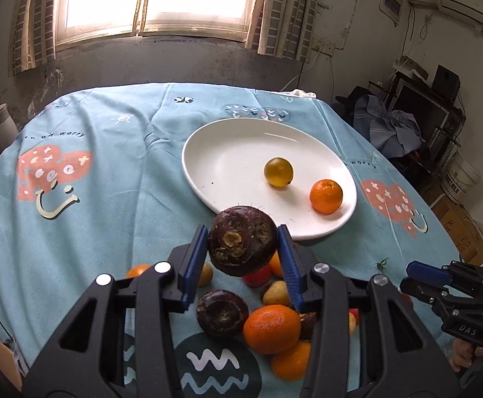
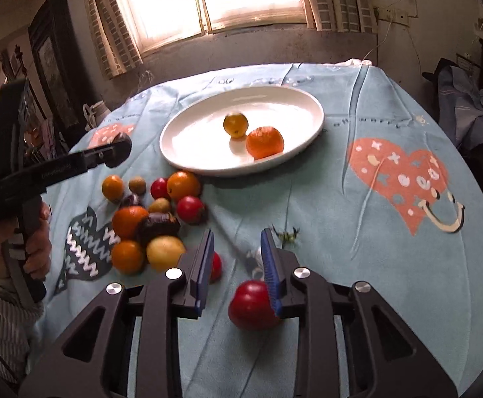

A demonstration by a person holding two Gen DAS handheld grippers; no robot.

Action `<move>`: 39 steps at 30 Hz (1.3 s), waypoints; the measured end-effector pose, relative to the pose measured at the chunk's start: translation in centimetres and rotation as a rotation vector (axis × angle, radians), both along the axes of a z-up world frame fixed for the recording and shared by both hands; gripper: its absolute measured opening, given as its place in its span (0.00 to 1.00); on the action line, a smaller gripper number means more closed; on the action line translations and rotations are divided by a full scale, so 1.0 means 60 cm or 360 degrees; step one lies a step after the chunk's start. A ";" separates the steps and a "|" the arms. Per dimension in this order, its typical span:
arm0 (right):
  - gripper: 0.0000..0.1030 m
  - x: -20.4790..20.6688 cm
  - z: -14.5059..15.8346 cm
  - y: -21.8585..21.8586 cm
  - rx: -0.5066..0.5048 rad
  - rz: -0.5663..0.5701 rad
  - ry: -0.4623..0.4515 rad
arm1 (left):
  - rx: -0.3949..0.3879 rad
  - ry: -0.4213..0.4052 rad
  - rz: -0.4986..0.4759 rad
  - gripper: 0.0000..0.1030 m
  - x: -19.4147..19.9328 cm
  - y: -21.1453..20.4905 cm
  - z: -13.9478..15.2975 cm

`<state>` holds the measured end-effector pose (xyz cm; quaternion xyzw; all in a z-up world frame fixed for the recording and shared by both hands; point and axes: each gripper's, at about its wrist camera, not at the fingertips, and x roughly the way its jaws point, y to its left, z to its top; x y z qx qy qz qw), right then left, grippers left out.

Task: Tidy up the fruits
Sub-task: 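Lift the brown fruit with the left tool while the right tool grasps the red apple, then lower both held fruits onto the white plate and open both tools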

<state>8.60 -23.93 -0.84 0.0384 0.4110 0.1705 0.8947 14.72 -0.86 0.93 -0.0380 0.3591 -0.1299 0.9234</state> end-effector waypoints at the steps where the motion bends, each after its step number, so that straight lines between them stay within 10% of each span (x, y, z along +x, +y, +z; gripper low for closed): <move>1: 0.30 -0.007 -0.018 -0.004 -0.0010 0.0009 0.0045 | 0.0017 0.0015 0.0001 0.42 -0.002 0.001 -0.007; 4: 0.34 -0.032 -0.017 -0.009 -0.0081 -0.0008 -0.0027 | 0.0004 0.0055 0.0019 0.42 -0.004 0.014 -0.023; 7: 0.65 -0.038 -0.019 0.000 -0.0101 0.0047 -0.0016 | 0.0007 0.0064 0.0030 0.42 -0.006 0.021 -0.030; 14: 0.38 -0.031 -0.035 -0.023 -0.0166 -0.0066 0.0011 | 0.0012 0.0049 -0.0002 0.42 -0.014 0.016 -0.031; 28: 0.37 0.088 0.087 -0.014 0.0098 -0.0125 -0.0209 | 0.0102 -0.0002 0.0007 0.42 0.090 -0.046 0.020; 39: 0.38 0.241 0.021 0.044 0.0154 -0.0121 -0.0096 | 0.0045 0.0175 0.0044 0.44 0.200 -0.062 -0.051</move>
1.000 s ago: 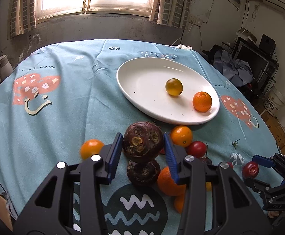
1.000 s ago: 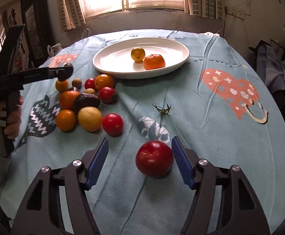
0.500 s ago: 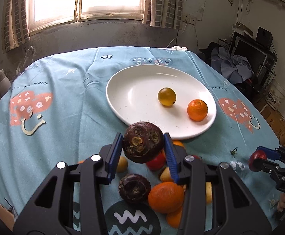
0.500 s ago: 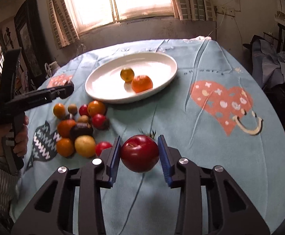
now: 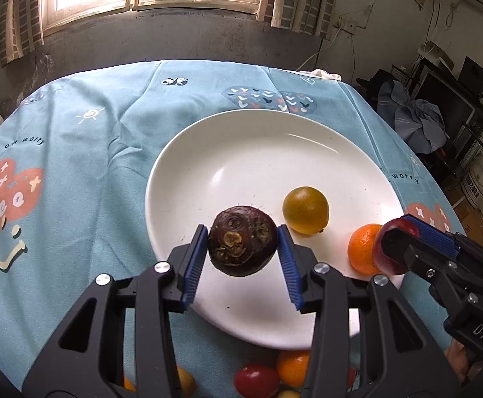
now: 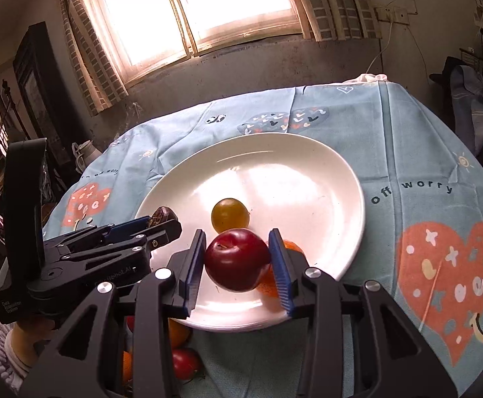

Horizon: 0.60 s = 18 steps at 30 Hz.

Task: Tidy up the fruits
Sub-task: 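Lower both held fruits onto the white plate and open both tools, then move the left tool to the large orange and grasp it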

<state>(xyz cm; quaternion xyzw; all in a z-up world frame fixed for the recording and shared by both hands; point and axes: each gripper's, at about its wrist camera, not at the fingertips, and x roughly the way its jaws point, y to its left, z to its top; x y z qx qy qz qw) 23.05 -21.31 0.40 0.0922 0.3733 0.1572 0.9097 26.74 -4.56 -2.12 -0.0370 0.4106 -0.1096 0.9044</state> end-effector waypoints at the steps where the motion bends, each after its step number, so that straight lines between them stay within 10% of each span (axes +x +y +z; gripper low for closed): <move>1: 0.40 0.000 -0.001 -0.001 0.0011 0.0014 -0.0012 | -0.0007 -0.0005 -0.0002 0.48 0.001 0.000 -0.002; 4: 0.63 -0.004 0.008 -0.002 -0.0024 -0.0028 -0.0091 | 0.0008 -0.0036 0.0003 0.67 0.002 0.000 0.000; 18: 0.65 -0.091 0.074 -0.032 0.0047 -0.0076 -0.0242 | -0.0021 -0.0174 0.0147 0.79 -0.088 0.069 0.060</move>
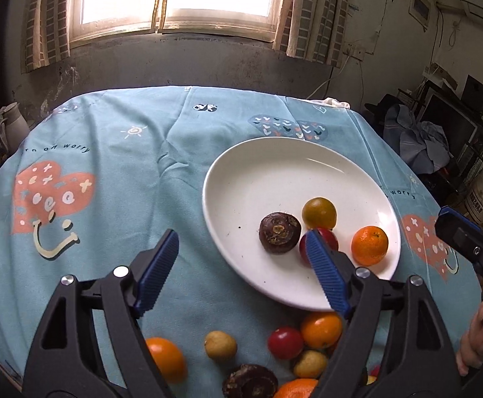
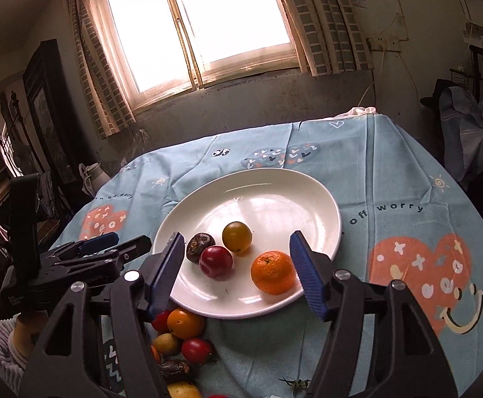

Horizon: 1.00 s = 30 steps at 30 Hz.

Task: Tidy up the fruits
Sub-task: 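Move the left tool to the large orange and grasp it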

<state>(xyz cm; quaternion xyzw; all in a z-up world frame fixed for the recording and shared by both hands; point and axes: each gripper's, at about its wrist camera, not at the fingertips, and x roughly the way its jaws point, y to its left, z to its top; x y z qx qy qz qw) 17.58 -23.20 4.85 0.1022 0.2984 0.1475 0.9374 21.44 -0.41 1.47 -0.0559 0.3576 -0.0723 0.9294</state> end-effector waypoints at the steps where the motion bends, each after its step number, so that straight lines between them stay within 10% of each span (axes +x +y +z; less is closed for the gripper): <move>1: 0.65 -0.016 0.003 -0.009 0.0019 -0.0020 -0.0019 | -0.0012 -0.0007 0.0019 0.79 -0.015 0.010 0.003; 13: 0.74 -0.141 -0.058 -0.088 0.0380 -0.0155 0.0099 | 0.0093 0.0063 0.0206 0.84 -0.197 0.103 -0.057; 30: 0.87 -0.126 -0.074 -0.095 0.0351 -0.0202 0.0178 | 0.0265 0.0202 0.0129 0.84 -0.208 0.087 -0.095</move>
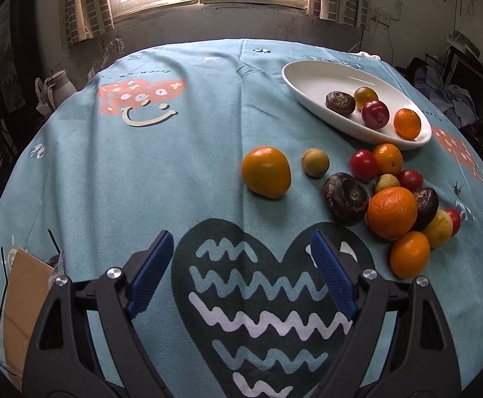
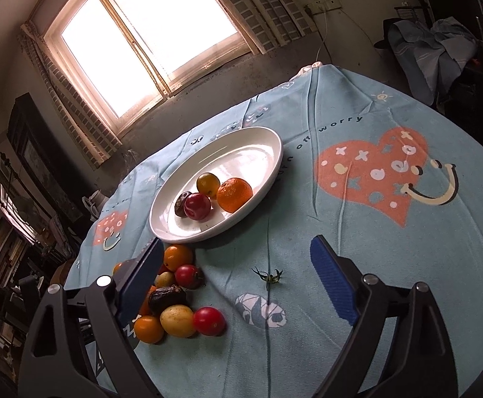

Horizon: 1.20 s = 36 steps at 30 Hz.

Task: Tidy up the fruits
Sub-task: 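Move the left tool to the large orange and grasp it, then lift the orange with the left tool while the right tool grasps a red tomato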

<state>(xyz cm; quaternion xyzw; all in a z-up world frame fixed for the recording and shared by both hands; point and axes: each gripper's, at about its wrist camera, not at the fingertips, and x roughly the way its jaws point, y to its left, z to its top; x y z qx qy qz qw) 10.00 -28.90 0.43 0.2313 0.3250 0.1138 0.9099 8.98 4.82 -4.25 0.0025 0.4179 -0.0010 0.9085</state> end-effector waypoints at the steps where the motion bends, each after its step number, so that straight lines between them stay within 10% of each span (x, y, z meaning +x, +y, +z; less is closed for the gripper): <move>1: 0.87 0.000 0.000 0.000 0.0001 0.0000 0.0000 | 0.0018 0.0005 -0.0012 0.84 0.000 -0.004 -0.002; 14: 0.87 0.002 -0.006 0.009 -0.0035 0.0010 0.0028 | -0.0091 0.0017 0.0026 0.76 0.107 0.011 -0.005; 29: 0.87 0.007 -0.017 0.050 -0.0216 0.0098 0.0052 | -0.0099 0.0008 -0.0047 0.41 0.117 0.002 -0.012; 36: 0.87 0.001 -0.014 0.056 -0.0240 0.0131 0.0031 | -0.0205 -0.0023 -0.0043 0.40 0.098 0.021 0.000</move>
